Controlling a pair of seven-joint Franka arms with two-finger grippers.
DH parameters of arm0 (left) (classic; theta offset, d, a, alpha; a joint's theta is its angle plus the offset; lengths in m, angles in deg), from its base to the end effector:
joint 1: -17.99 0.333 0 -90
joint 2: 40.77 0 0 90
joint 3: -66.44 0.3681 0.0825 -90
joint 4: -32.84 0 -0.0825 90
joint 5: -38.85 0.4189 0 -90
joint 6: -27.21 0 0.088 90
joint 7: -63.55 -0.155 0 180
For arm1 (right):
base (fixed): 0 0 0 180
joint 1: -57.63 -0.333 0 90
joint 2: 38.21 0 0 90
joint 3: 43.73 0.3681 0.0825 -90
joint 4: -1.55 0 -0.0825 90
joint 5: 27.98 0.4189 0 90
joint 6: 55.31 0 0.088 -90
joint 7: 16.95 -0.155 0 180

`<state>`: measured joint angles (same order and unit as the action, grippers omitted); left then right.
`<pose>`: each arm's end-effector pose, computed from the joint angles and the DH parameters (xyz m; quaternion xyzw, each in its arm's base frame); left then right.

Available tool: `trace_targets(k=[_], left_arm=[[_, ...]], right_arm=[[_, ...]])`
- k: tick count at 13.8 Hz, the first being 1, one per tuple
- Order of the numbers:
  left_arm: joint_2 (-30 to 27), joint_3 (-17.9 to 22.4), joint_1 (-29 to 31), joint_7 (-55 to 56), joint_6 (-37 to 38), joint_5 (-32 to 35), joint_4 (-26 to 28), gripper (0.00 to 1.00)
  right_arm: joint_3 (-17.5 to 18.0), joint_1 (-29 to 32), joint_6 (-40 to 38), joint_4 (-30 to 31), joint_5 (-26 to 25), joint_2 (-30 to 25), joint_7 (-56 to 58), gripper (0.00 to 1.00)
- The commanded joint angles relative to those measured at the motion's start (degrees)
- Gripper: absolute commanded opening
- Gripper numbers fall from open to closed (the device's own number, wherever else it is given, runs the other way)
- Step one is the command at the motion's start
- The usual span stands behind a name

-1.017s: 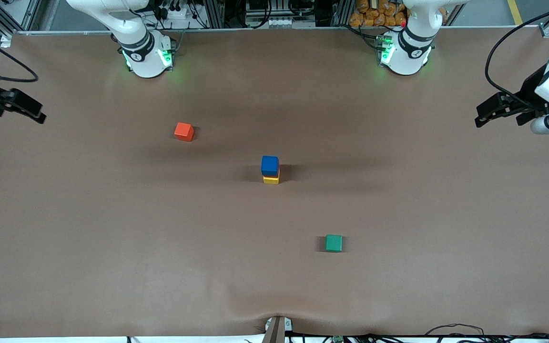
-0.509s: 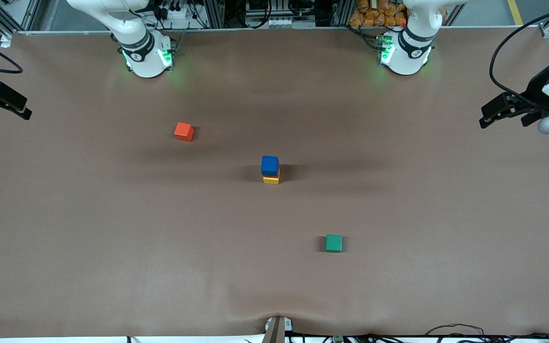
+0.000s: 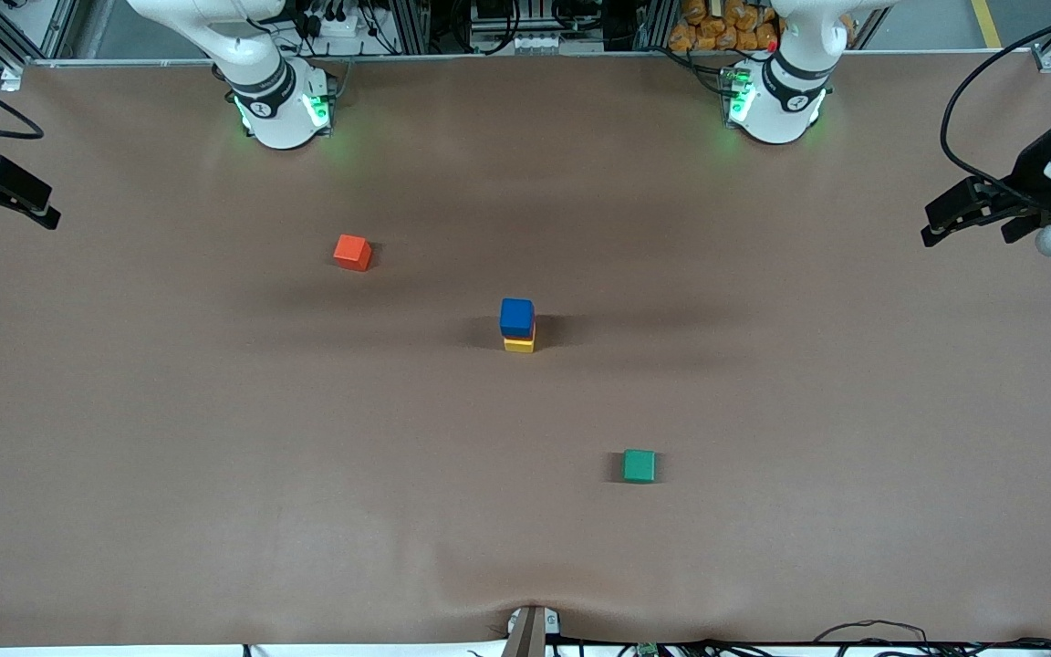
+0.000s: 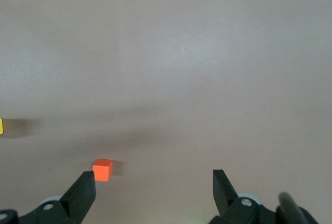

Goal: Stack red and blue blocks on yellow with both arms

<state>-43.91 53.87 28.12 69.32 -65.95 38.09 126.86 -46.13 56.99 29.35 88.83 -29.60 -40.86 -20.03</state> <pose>0.5761 -0.0299 0.6290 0.9994 0.0293 0.0191 0.0020 0.5624 -0.0225 0.6709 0.9990 -0.0435 0.0004 0.0131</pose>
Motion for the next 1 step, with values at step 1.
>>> trace_targets(k=[1], left_arm=[[1.2, -0.3, 0.9, -1.0, 0.2, -0.5, -2.1, 1.00]], right_arm=[[0.5, 1.3, -0.3, -1.2, -0.1, 0.6, 1.0, 1.00]])
